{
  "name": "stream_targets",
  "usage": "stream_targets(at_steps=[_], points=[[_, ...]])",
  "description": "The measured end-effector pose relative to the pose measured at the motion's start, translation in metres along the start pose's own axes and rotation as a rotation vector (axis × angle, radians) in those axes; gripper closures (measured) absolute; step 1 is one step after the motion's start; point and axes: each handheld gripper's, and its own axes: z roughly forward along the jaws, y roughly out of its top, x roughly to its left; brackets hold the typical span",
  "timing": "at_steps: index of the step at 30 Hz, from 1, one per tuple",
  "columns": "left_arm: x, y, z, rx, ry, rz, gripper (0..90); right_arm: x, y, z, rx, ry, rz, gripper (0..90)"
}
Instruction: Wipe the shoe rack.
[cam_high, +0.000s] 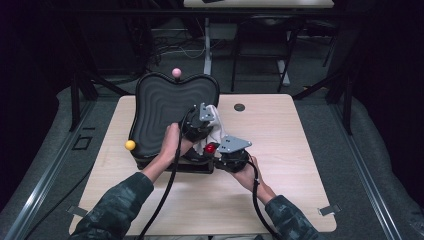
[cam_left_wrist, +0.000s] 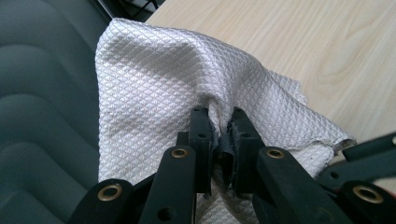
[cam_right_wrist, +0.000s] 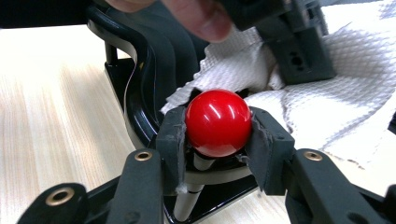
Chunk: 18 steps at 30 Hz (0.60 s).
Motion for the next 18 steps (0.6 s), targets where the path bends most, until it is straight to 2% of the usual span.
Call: stream_targets(at_steps=[7, 18], points=[[-0.0035, -0.0060, -0.0013, 0.000, -0.042, 0.005, 82.2, -0.0001, 0.0000, -0.0002, 0.002, -0.004, -0.005, 60.0], [-0.0013, -0.0027, 0.0000, -0.001, -0.027, 0.023, 82.2, 0.0002, -0.0002, 0.0001, -0.002, -0.003, -0.001, 60.0]])
